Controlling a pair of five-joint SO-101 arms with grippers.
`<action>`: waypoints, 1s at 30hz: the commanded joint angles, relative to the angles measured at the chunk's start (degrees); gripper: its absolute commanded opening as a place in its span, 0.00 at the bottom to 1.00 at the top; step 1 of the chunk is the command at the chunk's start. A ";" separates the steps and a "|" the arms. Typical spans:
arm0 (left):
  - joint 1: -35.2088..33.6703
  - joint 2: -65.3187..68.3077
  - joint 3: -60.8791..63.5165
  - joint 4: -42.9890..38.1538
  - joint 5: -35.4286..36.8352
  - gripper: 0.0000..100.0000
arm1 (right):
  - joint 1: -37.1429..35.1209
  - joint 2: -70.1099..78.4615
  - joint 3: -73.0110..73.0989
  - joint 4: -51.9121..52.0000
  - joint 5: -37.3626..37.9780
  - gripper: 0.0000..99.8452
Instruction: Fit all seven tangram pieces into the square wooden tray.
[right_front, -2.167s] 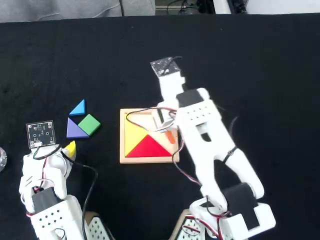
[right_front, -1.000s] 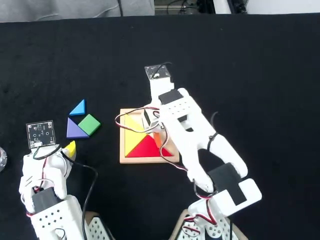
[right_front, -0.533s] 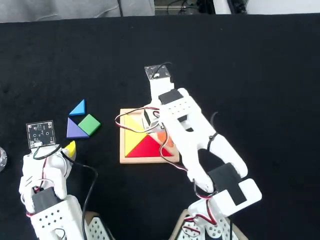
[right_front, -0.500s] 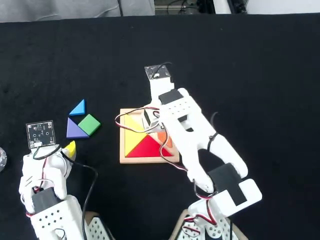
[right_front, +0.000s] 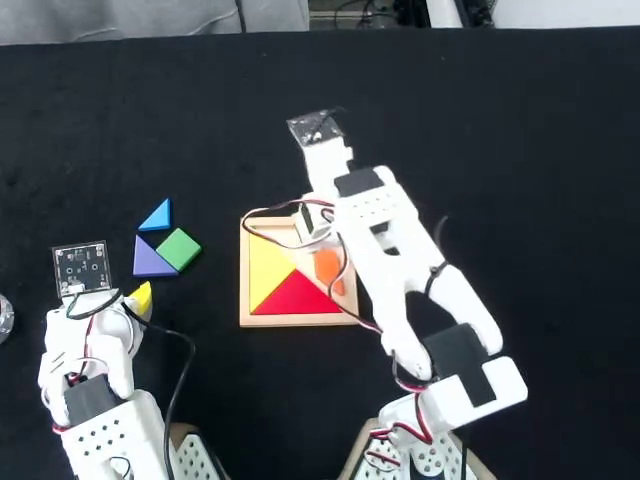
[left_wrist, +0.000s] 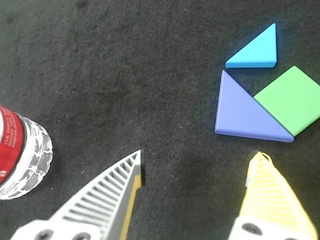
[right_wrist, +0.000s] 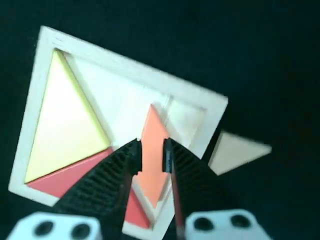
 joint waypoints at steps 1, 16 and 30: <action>0.75 -0.09 1.01 0.18 -0.70 0.33 | -2.11 2.51 -4.62 -1.41 2.29 0.08; 0.75 -0.18 1.01 0.18 -0.70 0.33 | -1.05 13.05 -14.29 5.80 2.46 0.08; 0.75 -0.18 1.01 0.18 -0.70 0.33 | -1.32 12.97 -13.93 7.56 4.40 0.08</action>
